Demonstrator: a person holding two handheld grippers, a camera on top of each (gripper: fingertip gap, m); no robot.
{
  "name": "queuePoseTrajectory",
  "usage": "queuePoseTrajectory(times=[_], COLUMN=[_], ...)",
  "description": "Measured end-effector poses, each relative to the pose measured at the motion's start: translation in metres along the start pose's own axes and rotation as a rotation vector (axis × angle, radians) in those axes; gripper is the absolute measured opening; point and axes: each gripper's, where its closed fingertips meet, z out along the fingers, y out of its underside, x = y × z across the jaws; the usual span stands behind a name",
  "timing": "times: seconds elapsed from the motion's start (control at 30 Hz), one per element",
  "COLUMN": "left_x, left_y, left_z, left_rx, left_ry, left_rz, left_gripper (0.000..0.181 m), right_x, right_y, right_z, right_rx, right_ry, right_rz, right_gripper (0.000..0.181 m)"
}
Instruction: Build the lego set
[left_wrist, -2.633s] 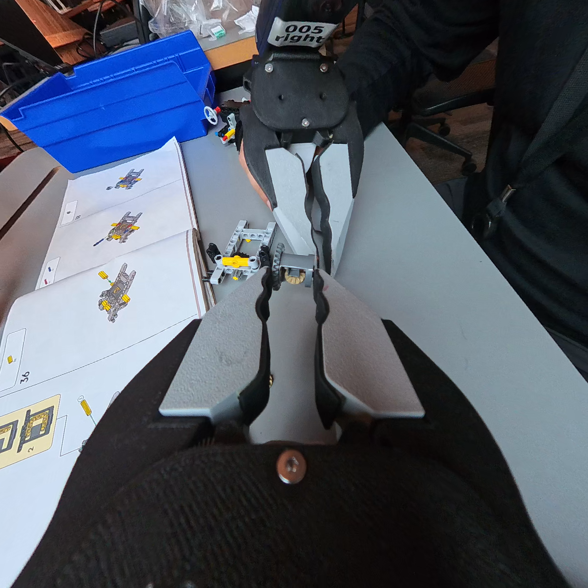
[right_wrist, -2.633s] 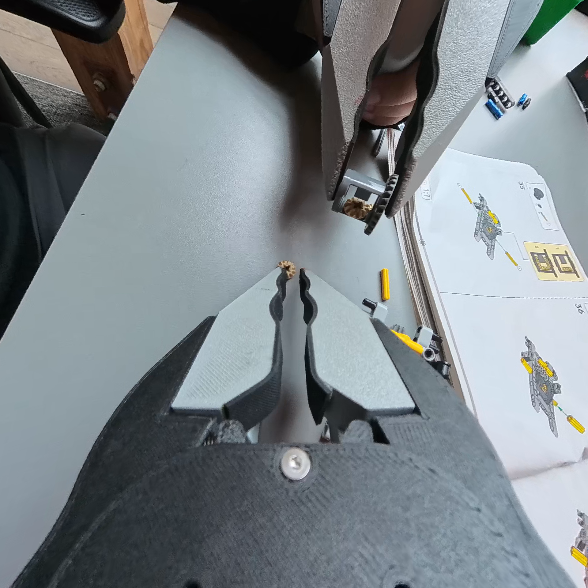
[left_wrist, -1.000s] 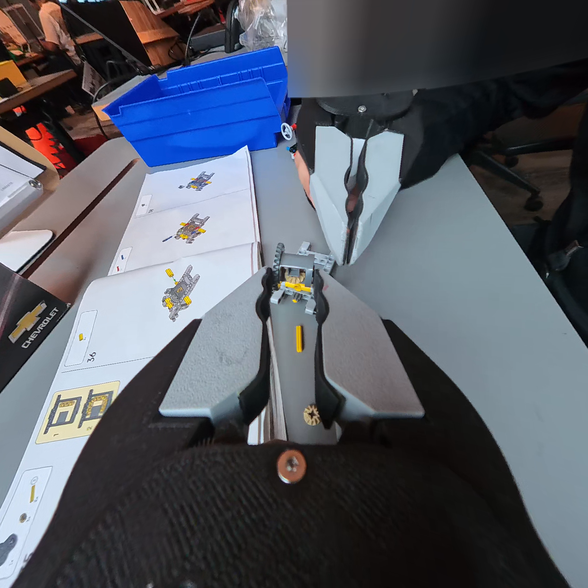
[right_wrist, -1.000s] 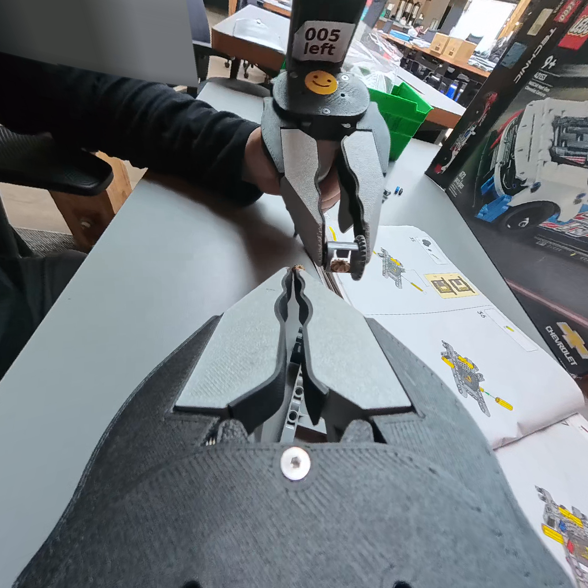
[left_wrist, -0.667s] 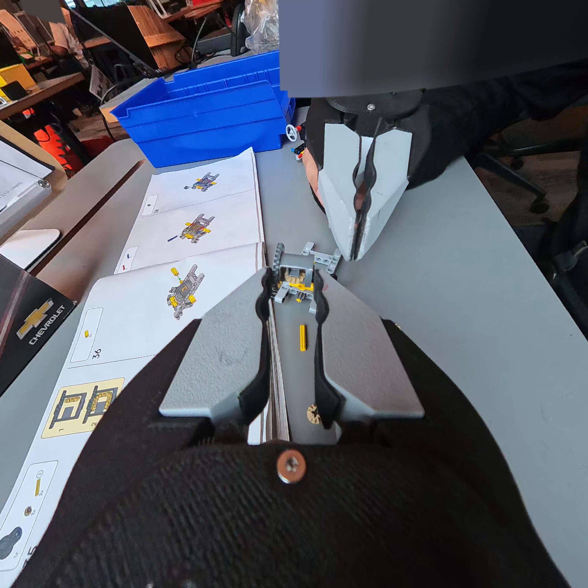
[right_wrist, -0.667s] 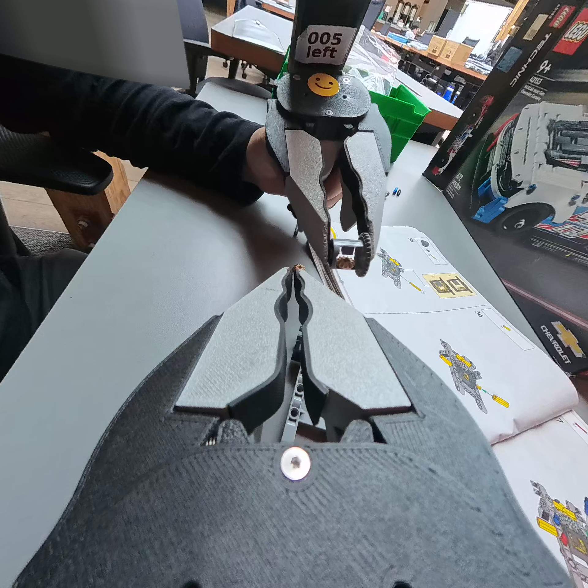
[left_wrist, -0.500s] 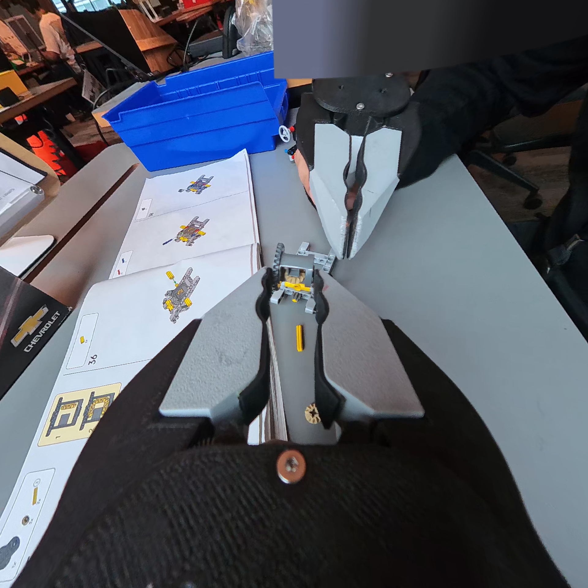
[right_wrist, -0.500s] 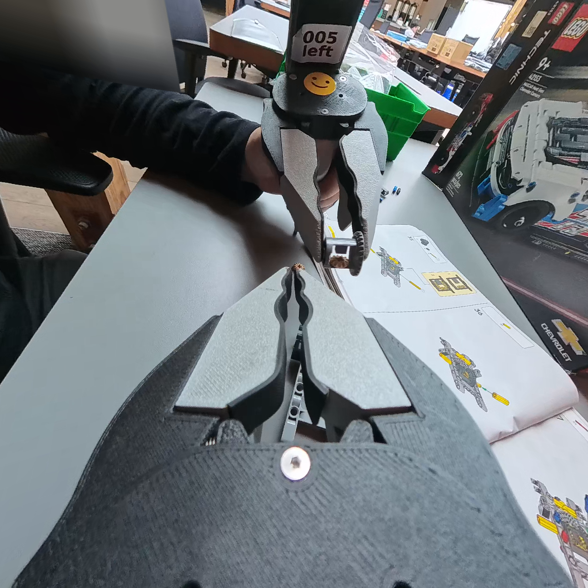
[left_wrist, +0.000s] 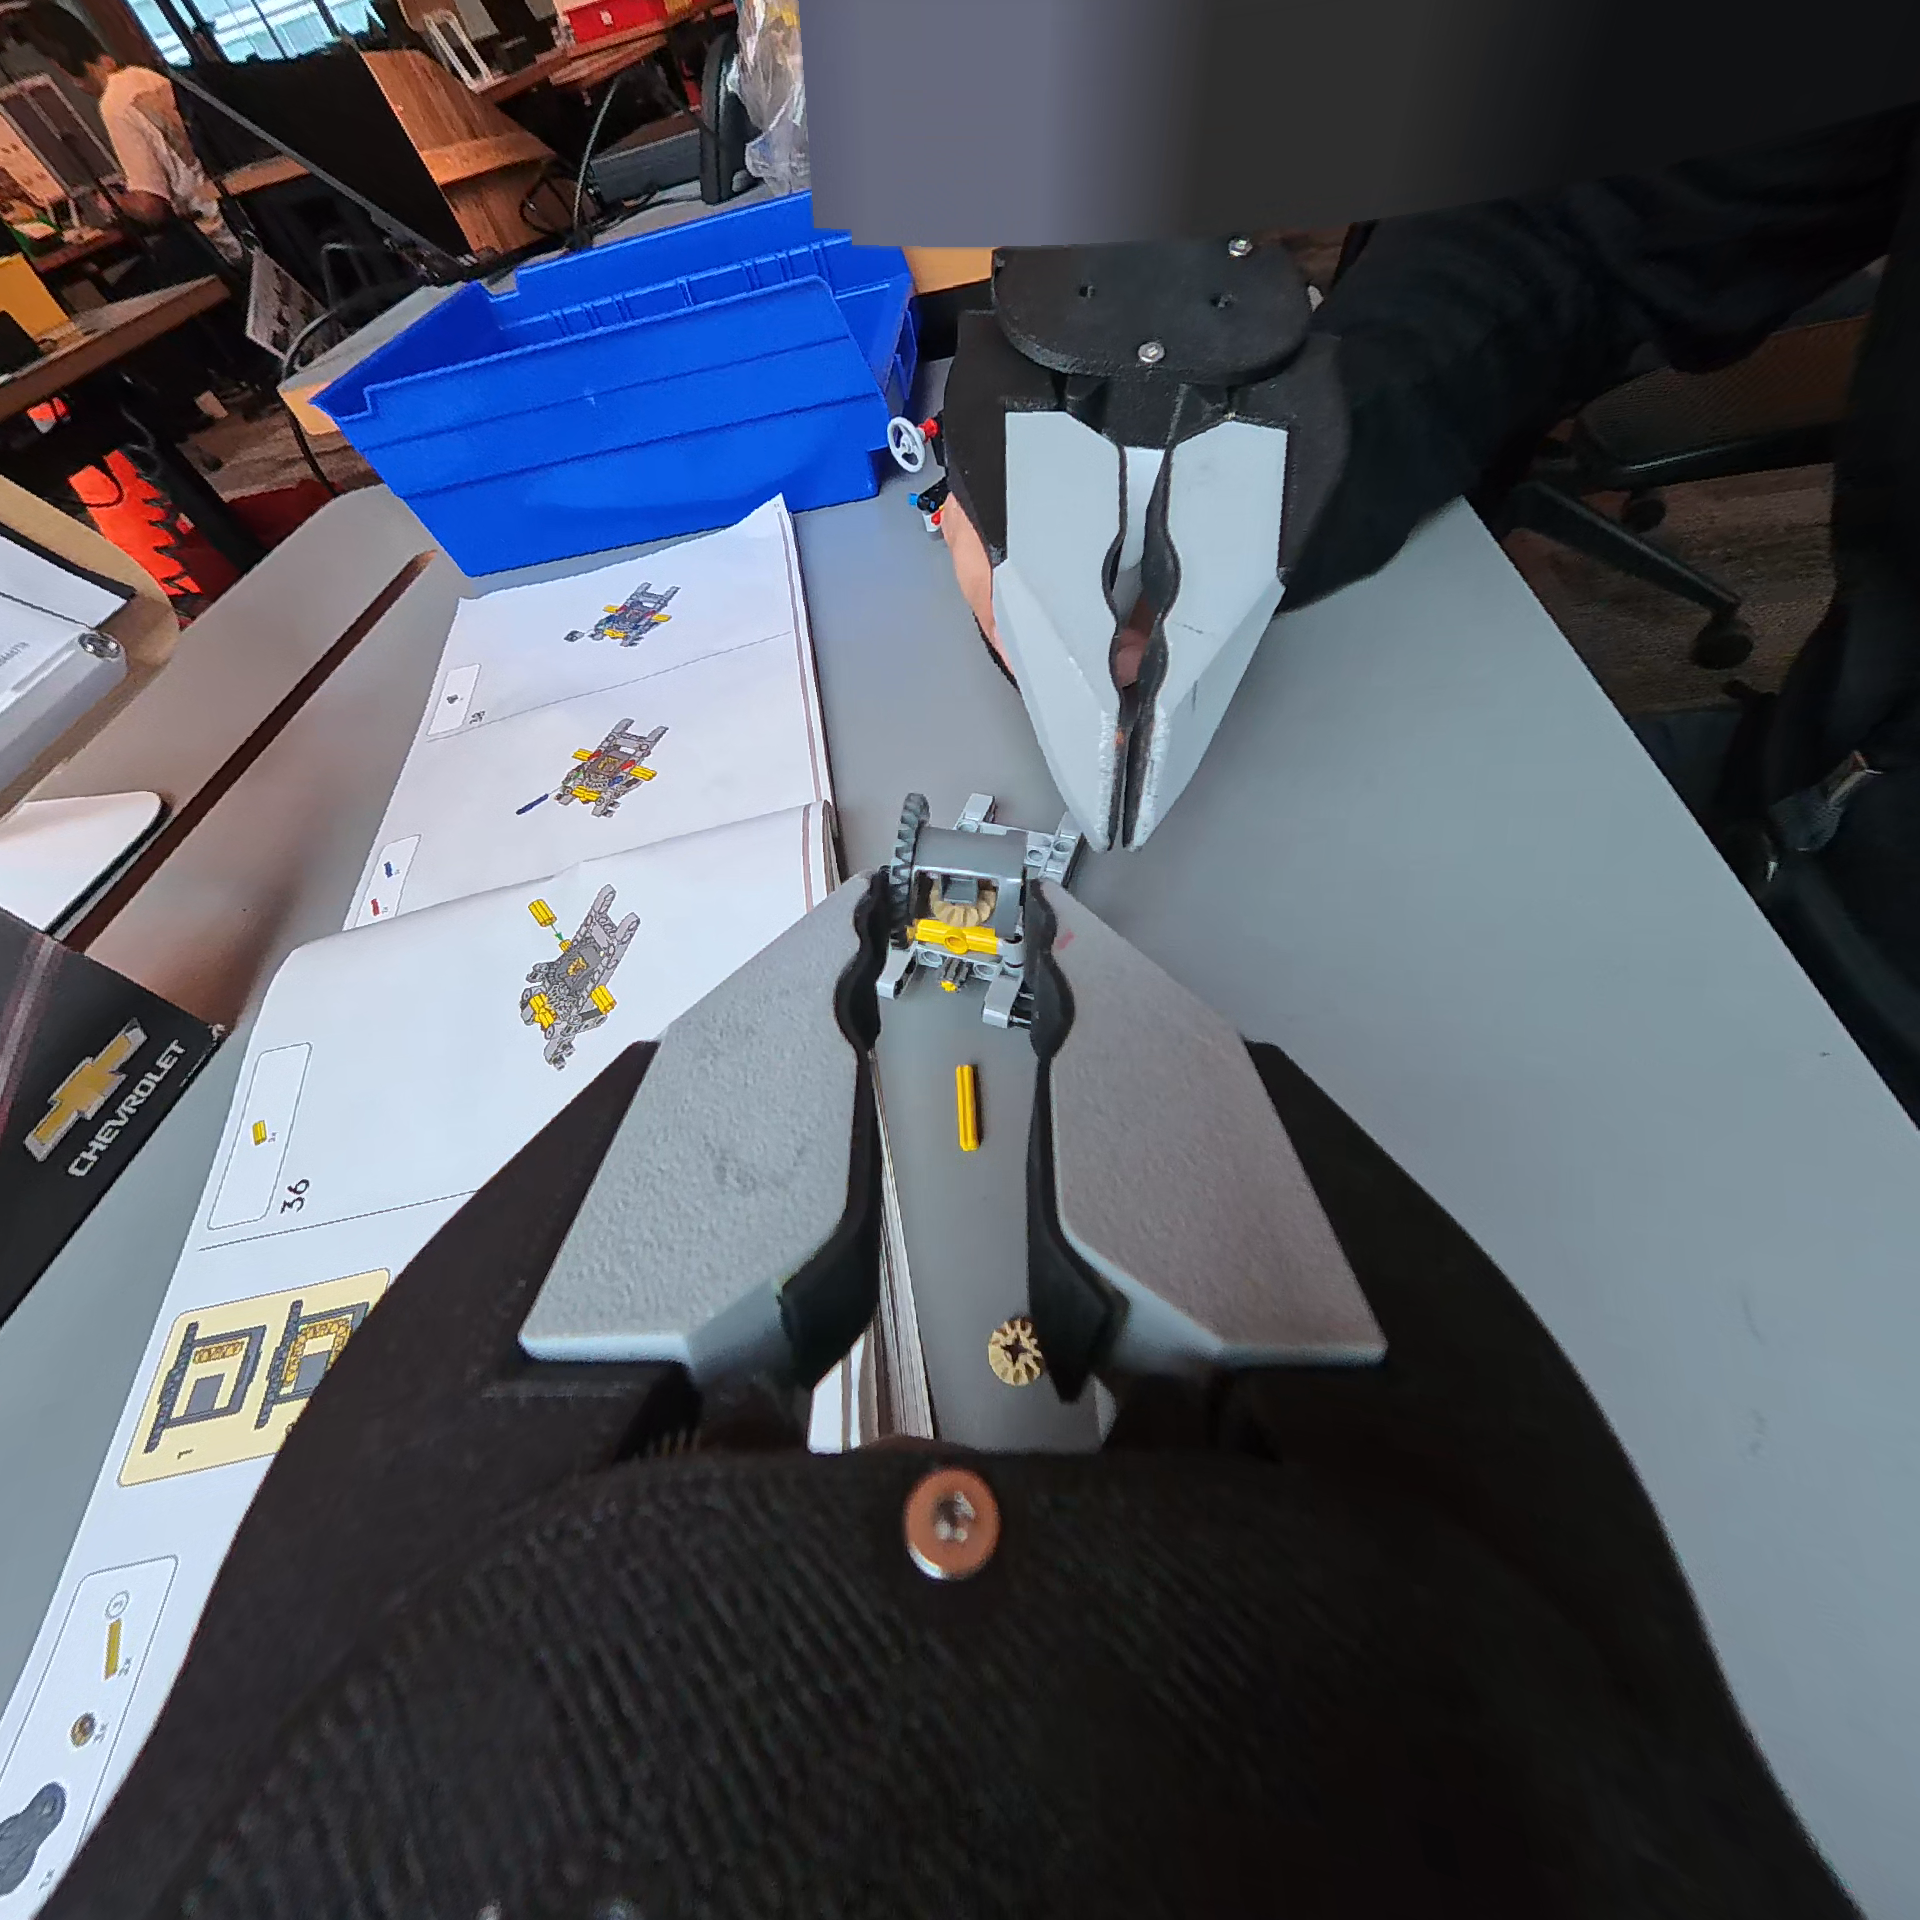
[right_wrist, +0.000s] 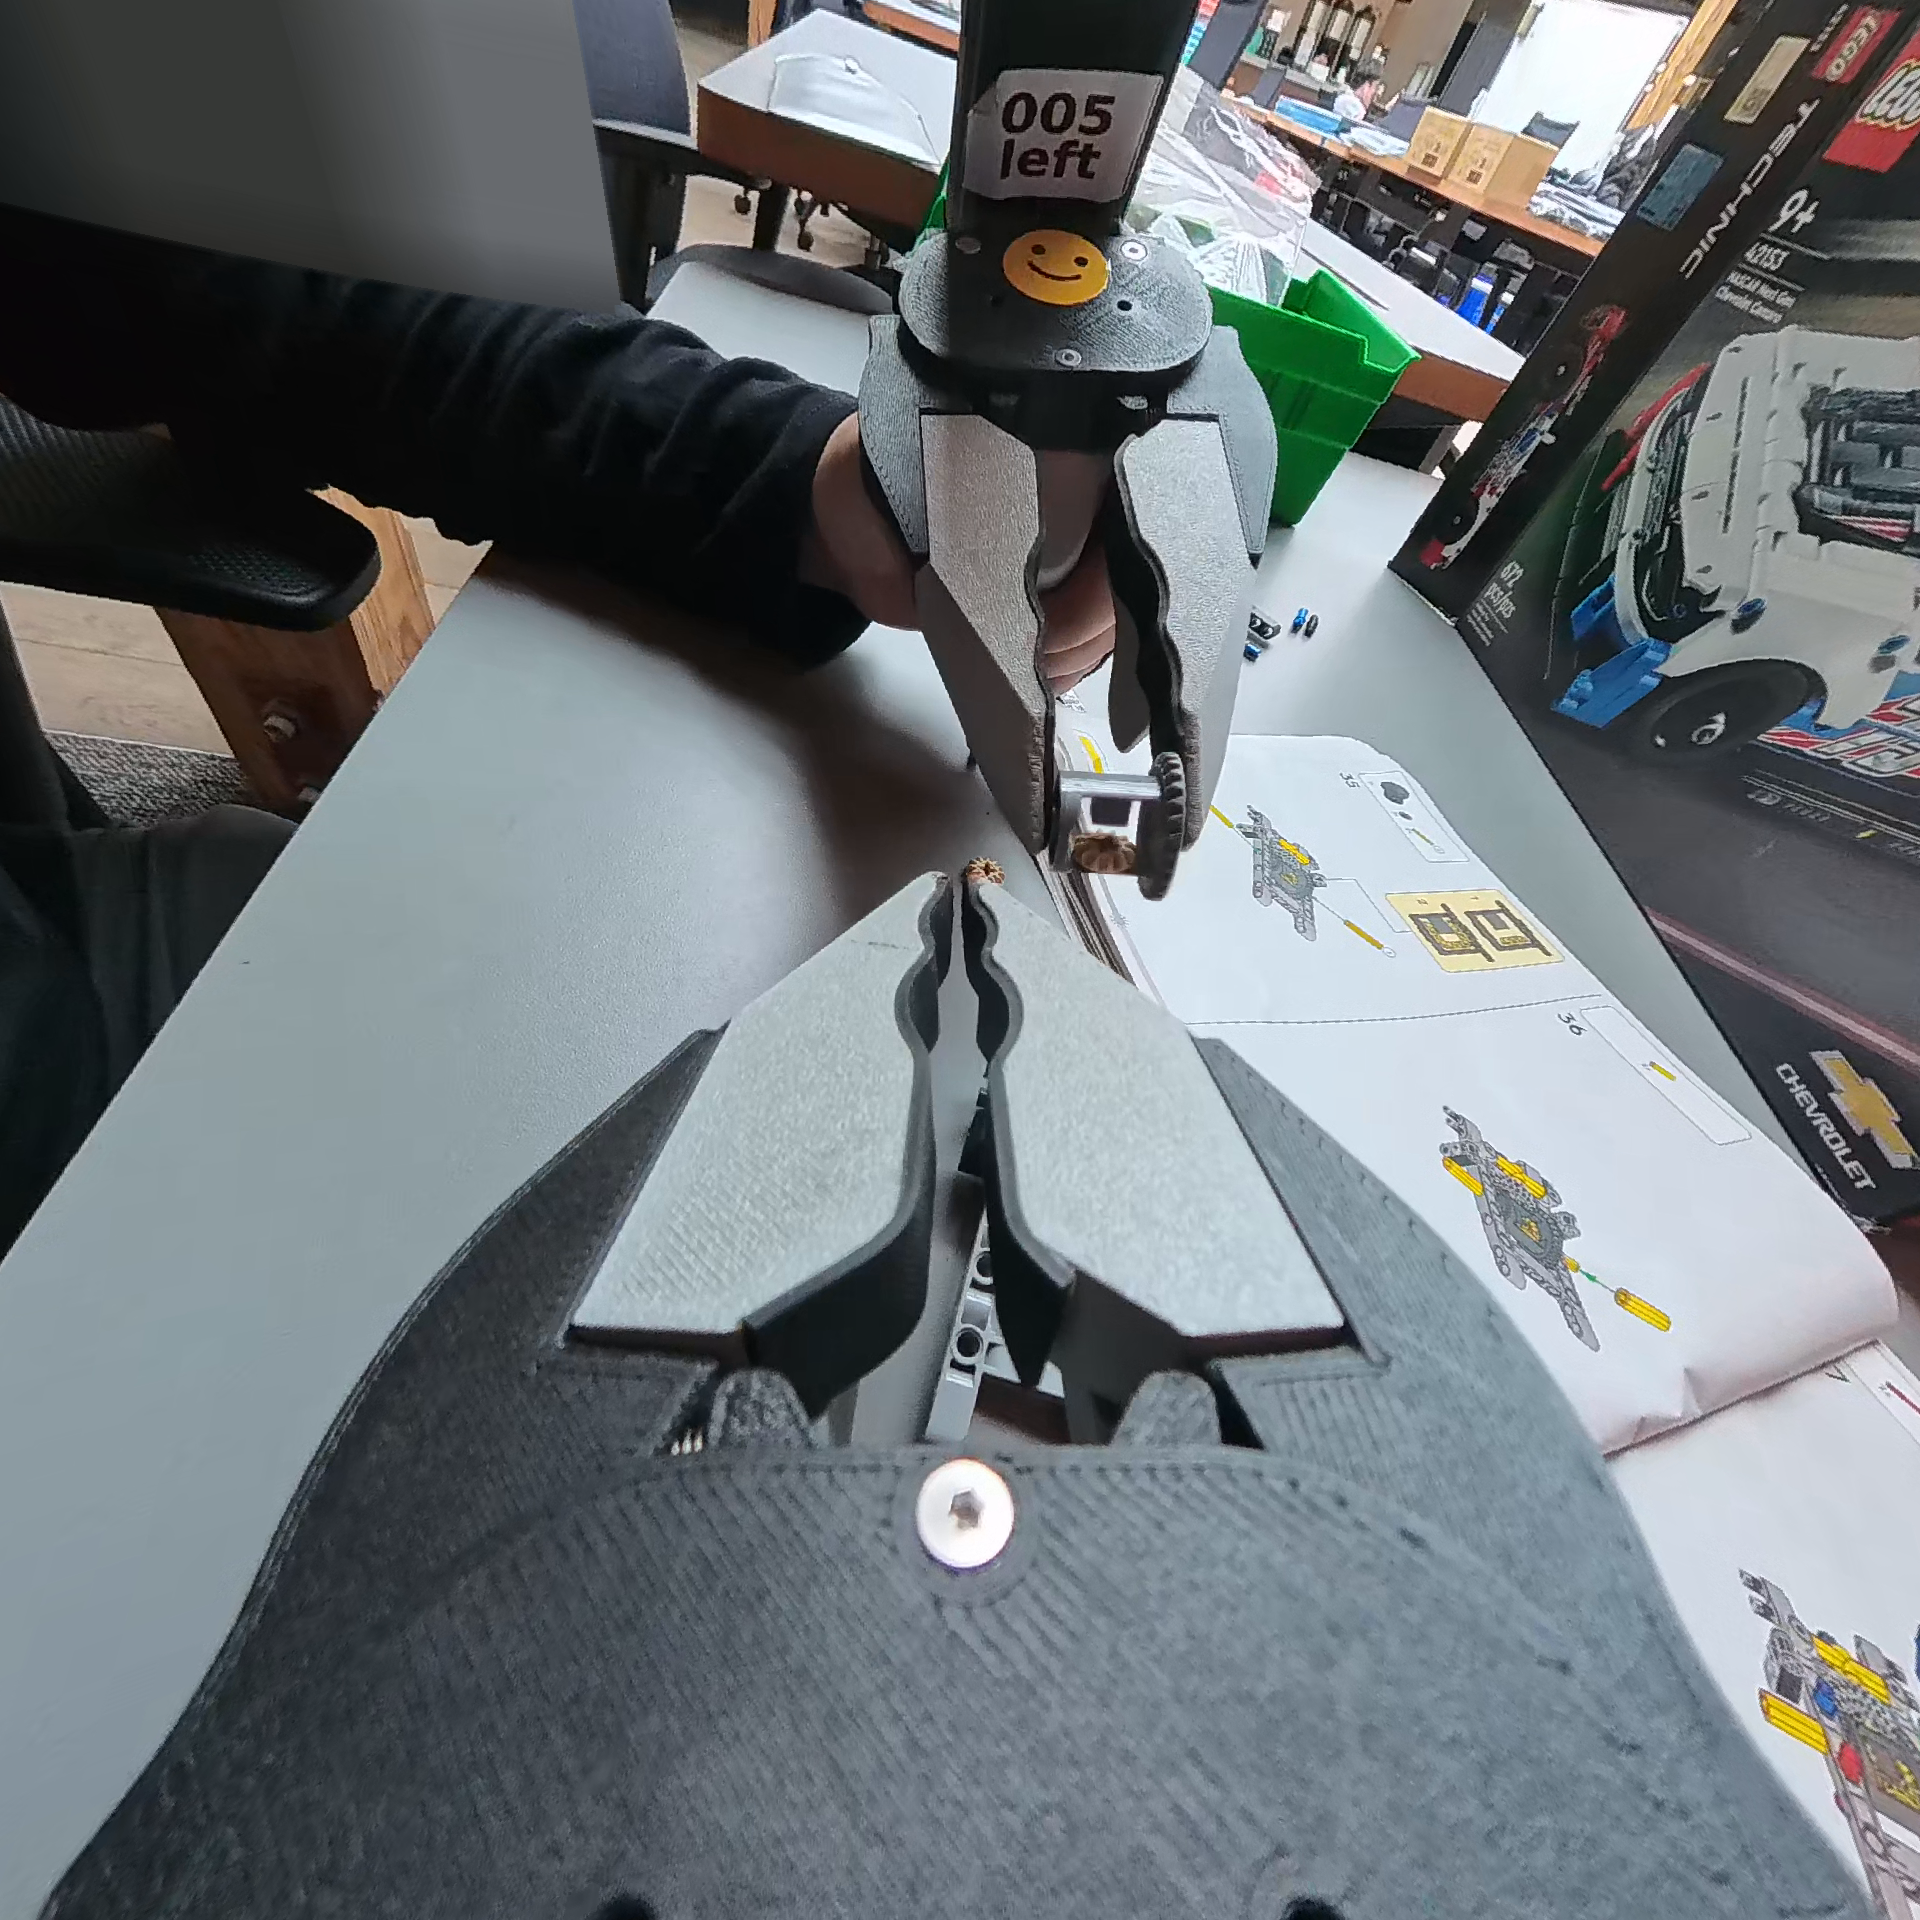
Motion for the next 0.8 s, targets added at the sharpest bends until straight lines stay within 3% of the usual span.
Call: queuePoseTrajectory(times=[0.17, 0.43, 0.8], left_x=[0.011, 0.014, 0.018], left_y=[-0.002, -0.031, -0.023], left_z=[-0.002, -0.026, -0.021], left_rx=[0.018, 0.242, 0.197], left_ry=[0.07, 0.173, 0.193], left_rz=[0.015, -0.058, -0.056], left_gripper=[0.023, 0.023, 0.023], right_x=[0.0, -0.001, -0.005], right_y=[0.0, -0.001, -0.003], right_z=[0.0, 0.0, -0.002], right_rx=[0.001, -0.001, 0.005], right_ry=[0.001, 0.0, -0.003], right_rz=[-0.003, -0.01, -0.021], right_gripper=[0.0, 0.0, 0.0])
